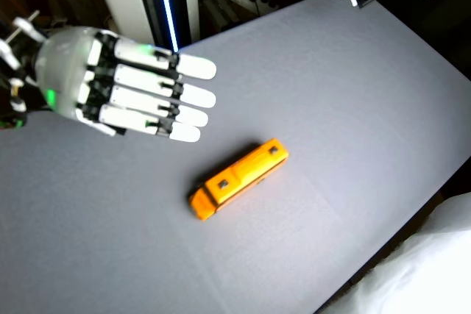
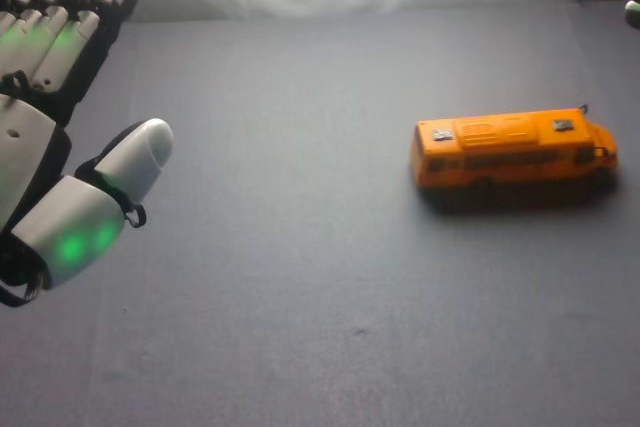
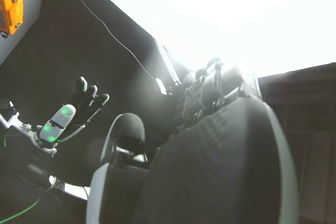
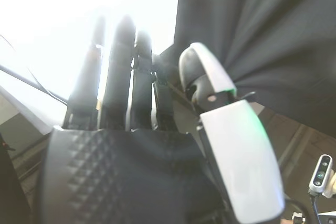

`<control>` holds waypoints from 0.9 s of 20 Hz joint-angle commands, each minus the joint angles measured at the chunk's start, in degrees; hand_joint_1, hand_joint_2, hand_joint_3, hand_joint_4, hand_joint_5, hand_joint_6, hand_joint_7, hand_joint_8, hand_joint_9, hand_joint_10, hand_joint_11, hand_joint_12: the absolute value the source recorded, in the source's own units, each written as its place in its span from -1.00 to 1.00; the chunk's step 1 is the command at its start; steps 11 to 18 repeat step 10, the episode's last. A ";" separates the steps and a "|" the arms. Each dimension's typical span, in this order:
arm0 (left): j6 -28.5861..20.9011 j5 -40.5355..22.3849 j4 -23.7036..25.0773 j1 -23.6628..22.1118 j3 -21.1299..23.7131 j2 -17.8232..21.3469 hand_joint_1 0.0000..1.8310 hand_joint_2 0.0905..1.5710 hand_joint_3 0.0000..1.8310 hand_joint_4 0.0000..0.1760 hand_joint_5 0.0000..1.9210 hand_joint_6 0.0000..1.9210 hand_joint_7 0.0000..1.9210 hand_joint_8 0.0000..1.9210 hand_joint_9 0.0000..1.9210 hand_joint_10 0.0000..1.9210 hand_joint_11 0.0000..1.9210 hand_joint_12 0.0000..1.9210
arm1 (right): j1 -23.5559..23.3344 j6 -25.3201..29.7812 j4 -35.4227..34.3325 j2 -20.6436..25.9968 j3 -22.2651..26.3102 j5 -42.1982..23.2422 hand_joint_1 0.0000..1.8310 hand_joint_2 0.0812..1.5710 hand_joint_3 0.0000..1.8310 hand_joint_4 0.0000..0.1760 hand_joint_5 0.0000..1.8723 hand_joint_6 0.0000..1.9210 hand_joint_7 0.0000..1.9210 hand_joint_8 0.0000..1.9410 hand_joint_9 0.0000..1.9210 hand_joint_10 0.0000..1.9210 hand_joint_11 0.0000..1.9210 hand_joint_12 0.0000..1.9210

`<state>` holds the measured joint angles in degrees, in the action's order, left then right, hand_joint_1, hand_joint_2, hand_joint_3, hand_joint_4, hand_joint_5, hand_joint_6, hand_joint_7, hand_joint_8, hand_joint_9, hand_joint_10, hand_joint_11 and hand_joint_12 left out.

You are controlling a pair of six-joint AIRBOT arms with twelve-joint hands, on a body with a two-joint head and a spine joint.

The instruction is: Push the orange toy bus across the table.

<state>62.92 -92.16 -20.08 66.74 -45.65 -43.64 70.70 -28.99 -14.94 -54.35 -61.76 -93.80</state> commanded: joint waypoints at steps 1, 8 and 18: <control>-0.21 -7.27 2.05 -0.38 0.16 0.28 -1.00 1.00 -0.97 -1.00 -1.00 -1.00 -1.00 -1.00 -1.00 -1.00 -1.00 -1.00 | -0.35 0.43 0.24 0.39 0.12 -7.21 -0.08 0.77 -1.00 -1.00 -0.74 -0.99 -0.45 -1.00 -0.19 -0.99 -0.48 -0.40; -0.52 -7.28 2.30 -0.29 0.19 -0.15 -0.92 0.95 -0.99 -1.00 -0.93 -0.99 -1.00 -1.00 -1.00 -1.00 -1.00 -1.00 | -0.43 -0.02 0.76 0.39 0.54 -7.22 -0.12 0.70 -1.00 -1.00 -0.69 -1.00 -0.45 -1.00 -0.17 -1.00 -0.44 -0.52; -0.48 -7.28 2.36 -0.32 0.14 -0.06 -0.99 0.93 -1.00 -1.00 -0.89 -0.98 -1.00 -1.00 -1.00 -1.00 -1.00 -1.00 | -0.44 -0.02 0.78 0.41 0.89 -7.22 -0.13 0.73 -1.00 -1.00 -0.69 -1.00 -0.46 -1.00 -0.15 -1.00 -0.35 -0.59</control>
